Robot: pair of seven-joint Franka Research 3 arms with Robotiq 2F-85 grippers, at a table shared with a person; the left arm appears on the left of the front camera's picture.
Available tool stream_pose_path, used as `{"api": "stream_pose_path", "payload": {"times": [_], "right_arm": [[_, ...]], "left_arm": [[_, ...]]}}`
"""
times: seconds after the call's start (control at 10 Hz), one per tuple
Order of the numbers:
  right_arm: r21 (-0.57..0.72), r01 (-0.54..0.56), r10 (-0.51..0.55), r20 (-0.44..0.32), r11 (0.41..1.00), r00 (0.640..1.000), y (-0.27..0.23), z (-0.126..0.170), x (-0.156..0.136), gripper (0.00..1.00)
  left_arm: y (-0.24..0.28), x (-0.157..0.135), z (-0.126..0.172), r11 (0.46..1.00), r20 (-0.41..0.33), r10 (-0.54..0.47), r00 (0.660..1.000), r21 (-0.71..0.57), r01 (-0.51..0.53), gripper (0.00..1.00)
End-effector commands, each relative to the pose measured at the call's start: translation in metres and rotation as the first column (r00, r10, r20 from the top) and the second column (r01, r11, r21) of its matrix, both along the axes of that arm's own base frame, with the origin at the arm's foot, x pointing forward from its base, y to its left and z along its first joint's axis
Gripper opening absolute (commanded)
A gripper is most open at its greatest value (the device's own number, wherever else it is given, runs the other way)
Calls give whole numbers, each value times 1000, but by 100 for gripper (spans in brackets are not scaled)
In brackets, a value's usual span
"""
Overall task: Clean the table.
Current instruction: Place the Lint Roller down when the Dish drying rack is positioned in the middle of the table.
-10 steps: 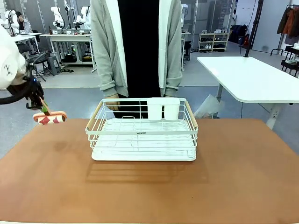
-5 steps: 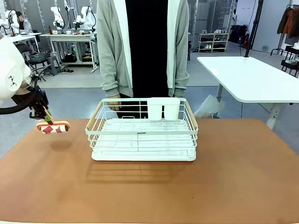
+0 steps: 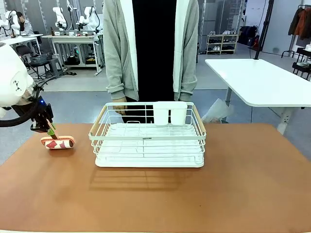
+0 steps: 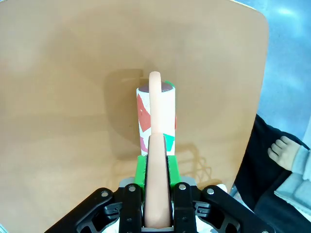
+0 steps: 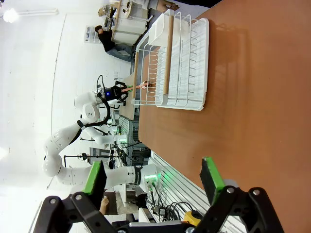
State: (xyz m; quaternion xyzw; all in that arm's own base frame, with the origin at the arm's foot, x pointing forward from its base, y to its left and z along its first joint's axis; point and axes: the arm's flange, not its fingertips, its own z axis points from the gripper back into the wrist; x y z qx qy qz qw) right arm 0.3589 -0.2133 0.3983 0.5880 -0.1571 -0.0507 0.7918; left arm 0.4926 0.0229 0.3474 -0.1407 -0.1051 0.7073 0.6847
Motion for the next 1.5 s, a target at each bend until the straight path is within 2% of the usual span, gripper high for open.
{"api": "stream_pose_path", "payload": {"times": [0.0, 0.2, 0.3, 0.4, 0.6, 0.7, 1.0, 1.3, 1.4], "right_arm": [[1, -11, 11, 9, 1000, 1000, 1, 2, -3, 100], [1, -11, 11, 9, 1000, 1000, 1, 2, -3, 100], [1, -11, 11, 9, 1000, 1000, 1, 2, -3, 100], [1, -11, 11, 9, 1000, 1000, 1, 2, -3, 100], [1, -11, 11, 9, 1000, 1000, 1, 2, -3, 100], [1, -11, 11, 9, 1000, 1000, 1, 2, -3, 100], [1, -11, 11, 9, 1000, 1000, 1, 2, -3, 100], [1, -11, 11, 9, 1000, 1000, 1, 2, -3, 100], [1, -11, 11, 9, 1000, 1000, 1, 2, -3, 100]], "left_arm": [[5, 1, 9, 999, -25, -38, 999, -2, 38, 46], [4, -2, 12, 999, -33, -53, 998, -2, 53, 92], [4, -5, 15, 998, -52, -60, 997, -5, 60, 100], [3, -9, 20, 998, -70, -67, 995, -5, 66, 100], [2, -24, 35, 998, -186, -47, 981, 20, 52, 100], [1, -30, 42, 998, -206, -39, 978, 33, 47, 100], [0, -41, 60, 996, -223, -73, 972, 32, 82, 100], [1, -34, 60, 998, -206, -56, 977, 27, 62, 100], [-2, -42, 58, 996, -208, -79, 975, 14, 84, 100]]}}
